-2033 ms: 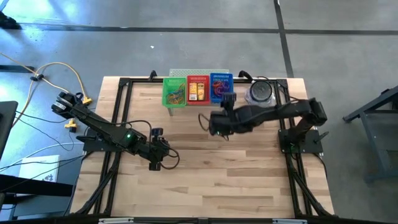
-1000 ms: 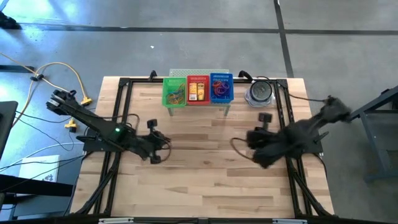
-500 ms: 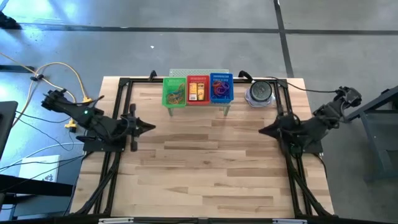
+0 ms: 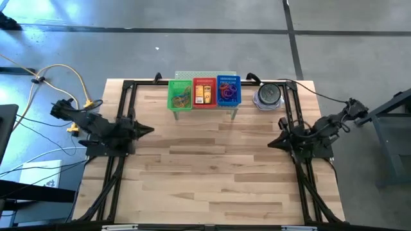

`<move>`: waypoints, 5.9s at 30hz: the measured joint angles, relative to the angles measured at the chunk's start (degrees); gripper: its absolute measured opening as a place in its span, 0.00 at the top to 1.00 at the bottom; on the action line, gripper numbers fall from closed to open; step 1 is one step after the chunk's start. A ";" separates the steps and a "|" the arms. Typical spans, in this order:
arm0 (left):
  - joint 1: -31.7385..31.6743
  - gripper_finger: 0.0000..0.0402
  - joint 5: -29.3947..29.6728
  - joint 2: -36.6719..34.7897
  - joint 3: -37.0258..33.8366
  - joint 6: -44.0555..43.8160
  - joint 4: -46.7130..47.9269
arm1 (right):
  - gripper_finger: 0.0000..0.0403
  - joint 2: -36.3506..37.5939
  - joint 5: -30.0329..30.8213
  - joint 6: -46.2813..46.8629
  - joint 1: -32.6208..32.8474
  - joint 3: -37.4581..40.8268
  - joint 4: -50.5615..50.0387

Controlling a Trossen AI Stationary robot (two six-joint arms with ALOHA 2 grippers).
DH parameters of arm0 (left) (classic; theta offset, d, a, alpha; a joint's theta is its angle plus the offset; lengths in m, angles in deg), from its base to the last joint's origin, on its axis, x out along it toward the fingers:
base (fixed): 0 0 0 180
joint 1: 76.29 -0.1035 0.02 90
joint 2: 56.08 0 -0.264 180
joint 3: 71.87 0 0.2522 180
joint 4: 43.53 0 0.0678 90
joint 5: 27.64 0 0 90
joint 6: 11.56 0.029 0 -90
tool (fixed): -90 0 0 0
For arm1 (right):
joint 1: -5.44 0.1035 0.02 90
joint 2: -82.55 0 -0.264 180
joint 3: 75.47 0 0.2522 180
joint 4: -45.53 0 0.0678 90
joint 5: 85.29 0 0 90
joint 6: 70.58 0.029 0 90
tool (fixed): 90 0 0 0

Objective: Pick & Place Office Desk Supplies
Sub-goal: Return to Home Position

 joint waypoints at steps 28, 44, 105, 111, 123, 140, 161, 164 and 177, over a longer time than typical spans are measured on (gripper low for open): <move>0.00 1.00 -1.04 -5.81 -0.38 -4.01 5.72 | 0.99 15.31 -6.45 -4.72 -10.28 17.69 -2.73; 0.00 1.00 -2.92 -5.78 -7.81 -4.15 -0.50 | 0.99 15.31 -19.33 -4.76 -10.25 18.06 -0.93; -16.46 1.00 -28.49 -5.77 -25.09 1.75 -28.92 | 0.99 14.11 -13.04 -6.60 -26.65 22.40 11.60; -20.83 1.00 -28.34 -5.81 -25.16 2.72 -25.45 | 0.99 14.11 -13.04 -6.60 -26.65 22.40 11.66; -23.85 1.00 -30.51 -5.54 -25.22 1.56 -21.23 | 0.99 14.11 -13.02 -6.59 -26.65 22.40 11.71; -23.85 1.00 -30.51 -5.52 -25.24 1.67 -21.21 | 0.99 14.11 -13.03 -6.60 -26.63 22.40 11.77; -23.85 1.00 -30.53 -5.52 -25.24 3.23 -21.21 | 0.99 14.11 -13.03 -6.59 -26.65 22.40 11.79; -23.85 1.00 -30.51 -5.52 -25.24 3.90 -21.21 | 0.99 14.11 -13.02 -6.58 -26.64 22.40 11.81; -23.85 1.00 -30.51 -5.52 -25.24 3.95 -21.21 | 0.99 14.08 -13.02 -6.60 -26.65 22.40 11.79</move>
